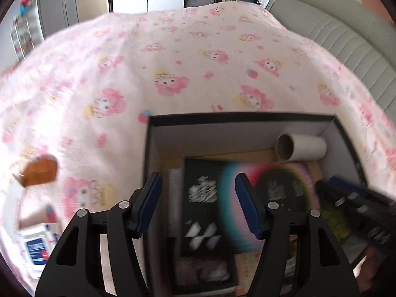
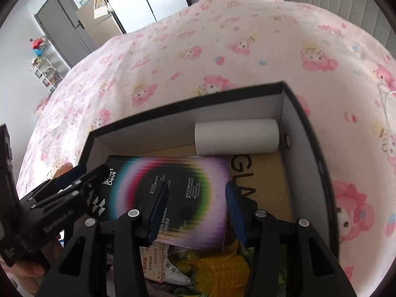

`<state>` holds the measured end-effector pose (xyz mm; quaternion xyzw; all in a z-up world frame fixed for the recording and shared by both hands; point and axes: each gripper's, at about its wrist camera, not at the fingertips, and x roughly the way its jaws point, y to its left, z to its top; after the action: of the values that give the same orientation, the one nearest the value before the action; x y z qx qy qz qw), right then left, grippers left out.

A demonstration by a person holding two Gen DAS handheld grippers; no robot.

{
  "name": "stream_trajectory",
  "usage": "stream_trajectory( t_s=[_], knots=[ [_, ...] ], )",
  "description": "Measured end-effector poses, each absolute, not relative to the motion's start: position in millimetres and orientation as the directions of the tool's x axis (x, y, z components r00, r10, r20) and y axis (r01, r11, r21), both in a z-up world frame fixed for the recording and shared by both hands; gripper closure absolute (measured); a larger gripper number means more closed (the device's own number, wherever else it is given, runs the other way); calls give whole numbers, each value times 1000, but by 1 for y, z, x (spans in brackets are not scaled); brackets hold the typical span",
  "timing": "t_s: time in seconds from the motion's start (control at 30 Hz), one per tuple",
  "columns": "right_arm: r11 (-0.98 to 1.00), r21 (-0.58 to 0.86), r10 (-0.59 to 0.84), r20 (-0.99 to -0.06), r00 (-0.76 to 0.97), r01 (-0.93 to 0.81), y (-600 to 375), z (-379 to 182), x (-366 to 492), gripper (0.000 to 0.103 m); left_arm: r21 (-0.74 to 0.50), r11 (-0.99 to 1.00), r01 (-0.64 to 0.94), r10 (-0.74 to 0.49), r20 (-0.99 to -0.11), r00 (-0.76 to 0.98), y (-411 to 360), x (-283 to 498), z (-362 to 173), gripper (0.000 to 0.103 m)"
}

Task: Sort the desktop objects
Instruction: 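Lower the Smart Devil box onto the items and open both grippers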

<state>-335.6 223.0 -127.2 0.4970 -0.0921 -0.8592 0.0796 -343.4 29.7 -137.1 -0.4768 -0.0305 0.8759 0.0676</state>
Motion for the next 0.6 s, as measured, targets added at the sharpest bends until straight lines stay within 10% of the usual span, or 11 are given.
stream_trajectory(
  t_s=[0.6],
  knots=[
    [-949, 224, -286, -904, -316, 221, 201, -136, -294, 58, -189, -977, -103, 215, -876, -432, 40, -298, -141, 39]
  ],
)
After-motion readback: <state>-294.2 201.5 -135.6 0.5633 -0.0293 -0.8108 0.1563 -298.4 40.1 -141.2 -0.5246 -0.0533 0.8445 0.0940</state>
